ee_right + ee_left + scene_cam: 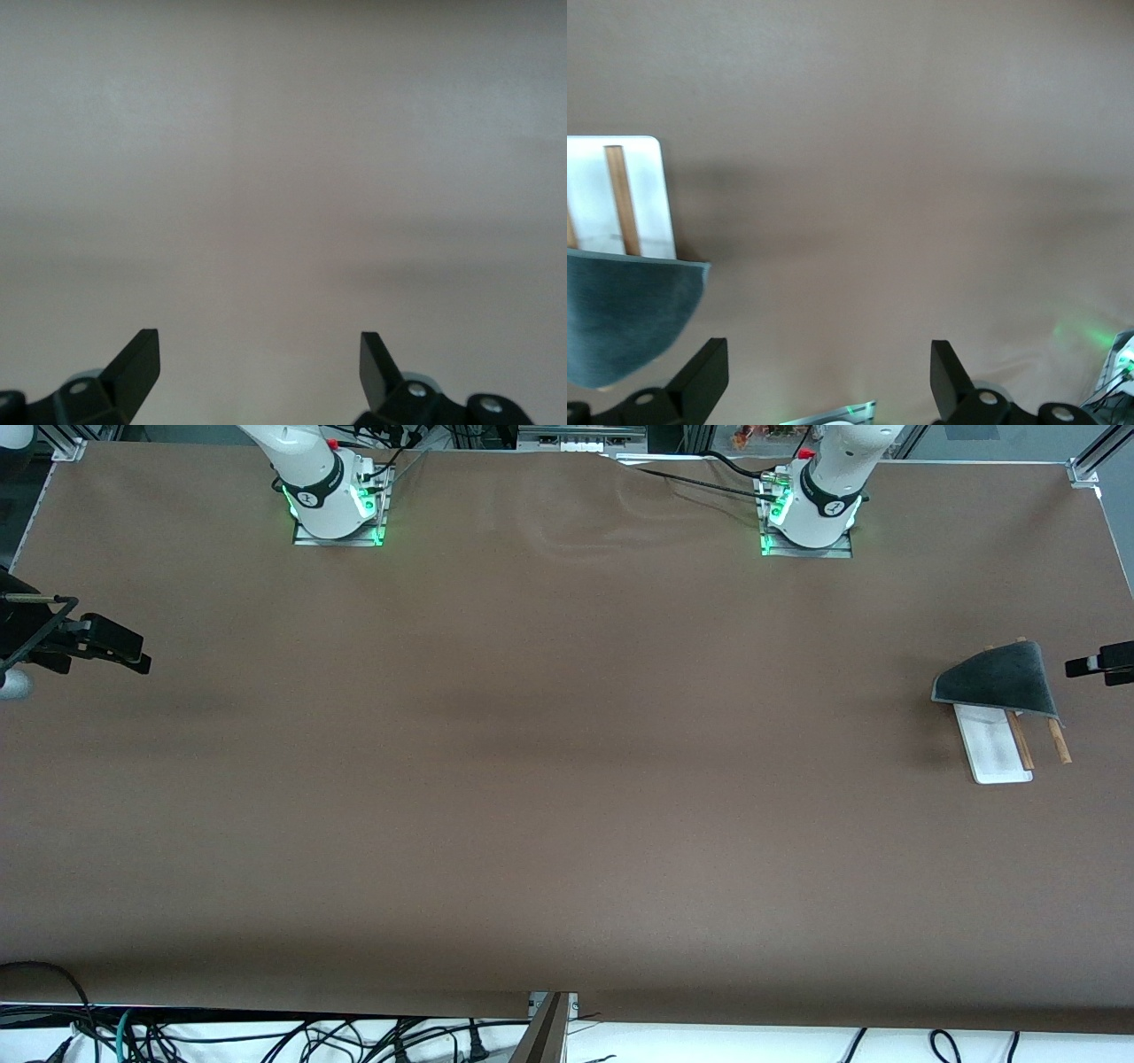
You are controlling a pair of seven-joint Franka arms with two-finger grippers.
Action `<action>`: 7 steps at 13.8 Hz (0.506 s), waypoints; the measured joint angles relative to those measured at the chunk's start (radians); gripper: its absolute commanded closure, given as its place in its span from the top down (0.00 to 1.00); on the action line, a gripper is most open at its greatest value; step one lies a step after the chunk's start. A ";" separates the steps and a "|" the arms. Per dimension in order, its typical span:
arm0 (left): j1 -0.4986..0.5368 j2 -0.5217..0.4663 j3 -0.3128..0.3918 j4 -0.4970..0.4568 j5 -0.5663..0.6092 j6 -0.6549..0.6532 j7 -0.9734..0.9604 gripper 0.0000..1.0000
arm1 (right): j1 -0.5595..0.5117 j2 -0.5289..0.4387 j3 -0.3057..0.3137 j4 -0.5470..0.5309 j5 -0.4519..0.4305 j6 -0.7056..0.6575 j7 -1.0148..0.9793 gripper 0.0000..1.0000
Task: Pass towel and hang on rack
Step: 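Drape the towel over the wooden rods with the left gripper, then open the left gripper and raise it away from the rack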
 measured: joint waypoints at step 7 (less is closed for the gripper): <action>-0.156 -0.029 -0.009 -0.003 0.059 0.000 -0.233 1.00 | 0.000 0.000 0.001 0.000 0.000 0.003 0.000 1.00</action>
